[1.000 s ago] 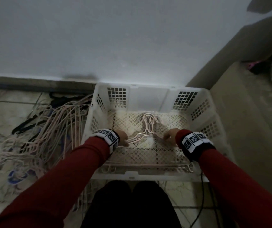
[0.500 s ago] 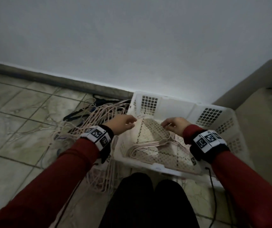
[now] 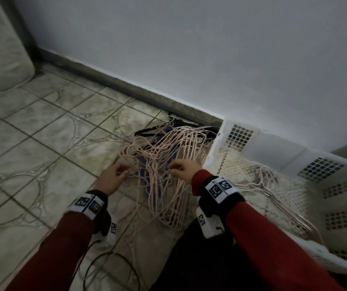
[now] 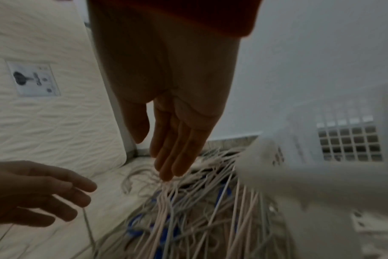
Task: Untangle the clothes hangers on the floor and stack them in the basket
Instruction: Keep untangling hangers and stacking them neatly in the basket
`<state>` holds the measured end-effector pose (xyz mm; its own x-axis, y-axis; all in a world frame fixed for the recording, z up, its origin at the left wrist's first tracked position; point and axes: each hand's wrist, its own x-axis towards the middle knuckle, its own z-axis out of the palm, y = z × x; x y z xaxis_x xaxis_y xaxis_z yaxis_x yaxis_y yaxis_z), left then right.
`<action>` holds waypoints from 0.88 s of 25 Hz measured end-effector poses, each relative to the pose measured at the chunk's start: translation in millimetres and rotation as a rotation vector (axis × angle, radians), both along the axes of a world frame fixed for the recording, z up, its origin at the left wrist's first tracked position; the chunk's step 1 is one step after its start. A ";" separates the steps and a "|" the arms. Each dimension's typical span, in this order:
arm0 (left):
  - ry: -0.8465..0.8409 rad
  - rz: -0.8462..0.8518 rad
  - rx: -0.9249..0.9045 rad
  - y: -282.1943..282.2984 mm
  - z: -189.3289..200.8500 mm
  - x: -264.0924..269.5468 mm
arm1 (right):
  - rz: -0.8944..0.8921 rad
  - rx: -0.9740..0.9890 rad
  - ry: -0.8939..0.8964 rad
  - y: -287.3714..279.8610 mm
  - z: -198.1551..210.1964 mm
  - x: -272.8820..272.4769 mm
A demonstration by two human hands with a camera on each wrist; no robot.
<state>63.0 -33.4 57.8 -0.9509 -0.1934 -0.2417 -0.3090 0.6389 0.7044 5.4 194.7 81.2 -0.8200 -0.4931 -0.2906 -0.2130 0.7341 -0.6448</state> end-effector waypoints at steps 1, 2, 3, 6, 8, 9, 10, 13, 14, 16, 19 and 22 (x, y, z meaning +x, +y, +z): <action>-0.059 0.028 0.002 -7.9 -15.0 6.8 | 0.012 0.035 -0.055 -9.3 -12.5 1.4; -0.124 0.042 0.007 -13.0 -30.4 12.4 | 0.014 0.070 -0.108 -17.2 -24.2 2.4; -0.185 0.040 0.011 -15.0 -45.4 16.9 | 0.009 0.095 -0.150 -23.3 -35.3 3.3; -0.262 0.030 0.070 -2.6 -74.5 19.7 | -0.039 0.133 -0.255 -33.6 -62.9 4.3; -0.268 0.011 0.132 14.9 -83.8 14.1 | -0.074 0.124 -0.320 -36.0 -77.8 5.7; -0.273 -0.004 0.156 23.7 -88.7 10.1 | -0.089 0.098 -0.355 -37.6 -84.5 6.9; -0.279 -0.014 0.186 31.9 -93.1 5.3 | -0.102 0.056 -0.387 -39.4 -89.5 8.0; -0.346 0.013 0.320 45.4 -113.7 -5.1 | -0.119 -0.086 -0.435 -45.4 -96.9 11.7; -0.352 0.026 0.346 46.0 -123.0 -6.4 | -0.142 -0.112 -0.448 -45.9 -95.9 12.1; -0.333 0.057 0.390 47.3 -129.7 -7.5 | -0.188 -0.133 -0.450 -45.4 -96.0 12.0; -0.259 0.038 0.381 53.5 -97.5 1.2 | -0.172 -0.089 -0.388 -43.8 -94.7 12.4; -0.181 -0.028 0.393 54.6 -73.3 9.3 | -0.275 -0.147 -0.352 -43.0 -86.5 17.2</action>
<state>72.2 21.2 -15.5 -0.8898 -0.0275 -0.4555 -0.4365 0.3427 0.8319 22.7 151.6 -5.2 -0.7902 -0.3277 -0.5179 0.2270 0.6284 -0.7440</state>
